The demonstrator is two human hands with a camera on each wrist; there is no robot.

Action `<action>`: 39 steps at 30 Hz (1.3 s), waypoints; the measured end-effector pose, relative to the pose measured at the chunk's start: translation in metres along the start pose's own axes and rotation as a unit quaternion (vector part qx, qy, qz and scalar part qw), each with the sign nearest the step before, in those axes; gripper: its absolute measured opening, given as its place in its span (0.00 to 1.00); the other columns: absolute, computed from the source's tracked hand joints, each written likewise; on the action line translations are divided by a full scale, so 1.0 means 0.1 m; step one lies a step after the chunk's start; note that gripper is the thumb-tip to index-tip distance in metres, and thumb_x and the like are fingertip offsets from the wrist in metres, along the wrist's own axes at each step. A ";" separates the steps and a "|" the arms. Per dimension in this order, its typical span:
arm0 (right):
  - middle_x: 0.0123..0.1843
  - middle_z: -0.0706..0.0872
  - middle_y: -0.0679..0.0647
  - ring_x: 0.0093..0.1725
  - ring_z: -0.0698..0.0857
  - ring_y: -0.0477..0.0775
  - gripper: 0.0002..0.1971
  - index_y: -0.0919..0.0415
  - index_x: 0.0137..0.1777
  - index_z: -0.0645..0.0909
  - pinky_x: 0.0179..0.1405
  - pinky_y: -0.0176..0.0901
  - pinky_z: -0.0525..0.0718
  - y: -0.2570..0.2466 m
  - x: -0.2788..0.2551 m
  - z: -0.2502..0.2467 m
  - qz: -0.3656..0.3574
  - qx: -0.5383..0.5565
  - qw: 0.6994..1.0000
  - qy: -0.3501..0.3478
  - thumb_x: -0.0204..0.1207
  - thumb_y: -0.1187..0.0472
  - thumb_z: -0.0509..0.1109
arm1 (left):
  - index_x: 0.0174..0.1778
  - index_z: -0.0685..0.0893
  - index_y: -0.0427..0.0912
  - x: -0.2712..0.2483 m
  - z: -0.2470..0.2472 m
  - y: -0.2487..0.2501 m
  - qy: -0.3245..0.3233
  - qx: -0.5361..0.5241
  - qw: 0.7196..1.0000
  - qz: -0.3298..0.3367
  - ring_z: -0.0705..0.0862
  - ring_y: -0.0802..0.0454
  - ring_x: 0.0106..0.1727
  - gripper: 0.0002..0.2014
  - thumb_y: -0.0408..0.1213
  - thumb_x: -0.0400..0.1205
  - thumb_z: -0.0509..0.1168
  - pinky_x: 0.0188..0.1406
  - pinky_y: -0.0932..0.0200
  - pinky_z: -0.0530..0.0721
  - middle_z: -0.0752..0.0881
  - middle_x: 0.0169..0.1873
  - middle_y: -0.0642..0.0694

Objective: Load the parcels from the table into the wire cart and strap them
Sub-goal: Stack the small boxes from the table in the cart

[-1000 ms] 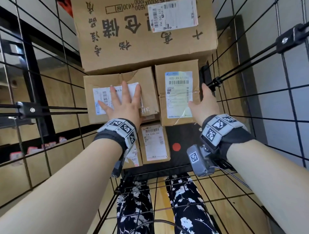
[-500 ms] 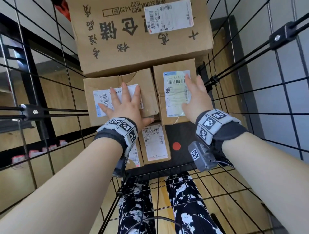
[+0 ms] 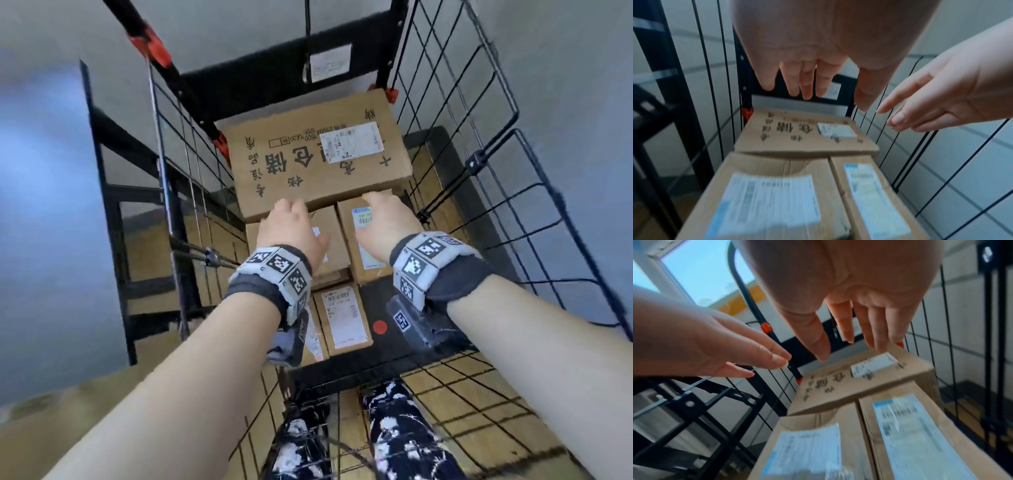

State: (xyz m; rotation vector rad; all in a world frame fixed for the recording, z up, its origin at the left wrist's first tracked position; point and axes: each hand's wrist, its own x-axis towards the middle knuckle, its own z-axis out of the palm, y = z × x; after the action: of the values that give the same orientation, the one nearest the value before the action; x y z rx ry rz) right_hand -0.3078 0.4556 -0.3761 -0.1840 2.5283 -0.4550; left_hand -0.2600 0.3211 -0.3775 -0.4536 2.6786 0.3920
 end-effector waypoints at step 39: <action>0.63 0.85 0.55 0.63 0.82 0.55 0.15 0.60 0.62 0.82 0.63 0.44 0.79 -4.39 -3.27 -0.73 -0.424 -0.096 0.897 0.075 0.78 0.58 0.64 | 0.61 0.84 0.42 -3.55 -3.18 -3.16 0.284 -0.114 0.936 -0.176 0.82 0.45 0.62 0.18 0.47 0.82 0.59 0.62 0.54 0.80 0.85 0.60 0.44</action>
State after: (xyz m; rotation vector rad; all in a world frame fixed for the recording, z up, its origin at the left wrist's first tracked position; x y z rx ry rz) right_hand -0.0599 0.1398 0.0030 -1.4042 2.5220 -0.5486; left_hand 0.0591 0.0191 -0.0110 -1.2661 3.0060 0.5274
